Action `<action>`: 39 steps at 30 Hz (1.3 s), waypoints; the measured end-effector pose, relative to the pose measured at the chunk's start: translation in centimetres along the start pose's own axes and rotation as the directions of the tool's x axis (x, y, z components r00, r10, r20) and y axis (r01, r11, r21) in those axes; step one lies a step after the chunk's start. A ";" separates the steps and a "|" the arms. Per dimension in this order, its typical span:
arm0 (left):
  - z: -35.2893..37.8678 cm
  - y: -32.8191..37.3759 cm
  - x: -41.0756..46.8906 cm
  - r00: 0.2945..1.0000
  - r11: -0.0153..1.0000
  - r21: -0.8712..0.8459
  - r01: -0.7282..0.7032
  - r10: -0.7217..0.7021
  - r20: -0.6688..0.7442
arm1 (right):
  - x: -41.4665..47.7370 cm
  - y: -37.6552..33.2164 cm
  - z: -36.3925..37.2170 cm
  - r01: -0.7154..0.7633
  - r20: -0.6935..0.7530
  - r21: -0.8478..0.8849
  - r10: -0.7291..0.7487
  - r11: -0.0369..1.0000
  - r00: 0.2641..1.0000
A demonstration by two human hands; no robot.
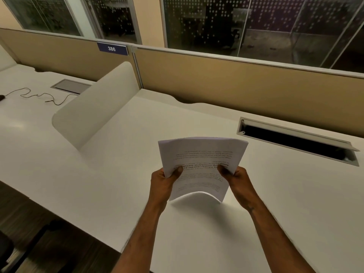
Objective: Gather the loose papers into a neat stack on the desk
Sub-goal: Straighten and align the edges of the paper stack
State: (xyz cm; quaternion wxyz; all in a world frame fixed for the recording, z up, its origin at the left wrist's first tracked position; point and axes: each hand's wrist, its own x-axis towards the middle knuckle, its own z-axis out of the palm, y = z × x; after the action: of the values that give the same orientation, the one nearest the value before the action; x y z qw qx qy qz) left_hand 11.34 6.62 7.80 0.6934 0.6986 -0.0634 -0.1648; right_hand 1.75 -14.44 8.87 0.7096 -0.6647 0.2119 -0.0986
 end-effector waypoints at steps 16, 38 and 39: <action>0.4 3.5 0.8 0.994 0.916 -0.399 -0.035 -0.009 -0.108 | -1.6 2.1 -3.3 -0.058 0.124 0.110 0.045 0.992 0.991; -10.0 5.5 4.1 0.994 0.999 0.034 0.001 -0.005 0.107 | -0.5 -2.4 -4.0 0.092 0.017 0.034 -0.093 0.995 0.996; -9.3 5.4 4.2 0.983 0.997 0.079 -0.006 -0.008 0.181 | -0.5 -2.2 -4.1 0.088 0.032 0.020 -0.089 0.996 0.996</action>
State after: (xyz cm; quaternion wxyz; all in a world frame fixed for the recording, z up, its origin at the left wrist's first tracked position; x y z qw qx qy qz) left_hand 19.01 13.96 12.44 0.6563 0.7078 -0.1325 -0.2255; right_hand -0.12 -18.14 10.98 0.7140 -0.6684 0.1697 -0.1211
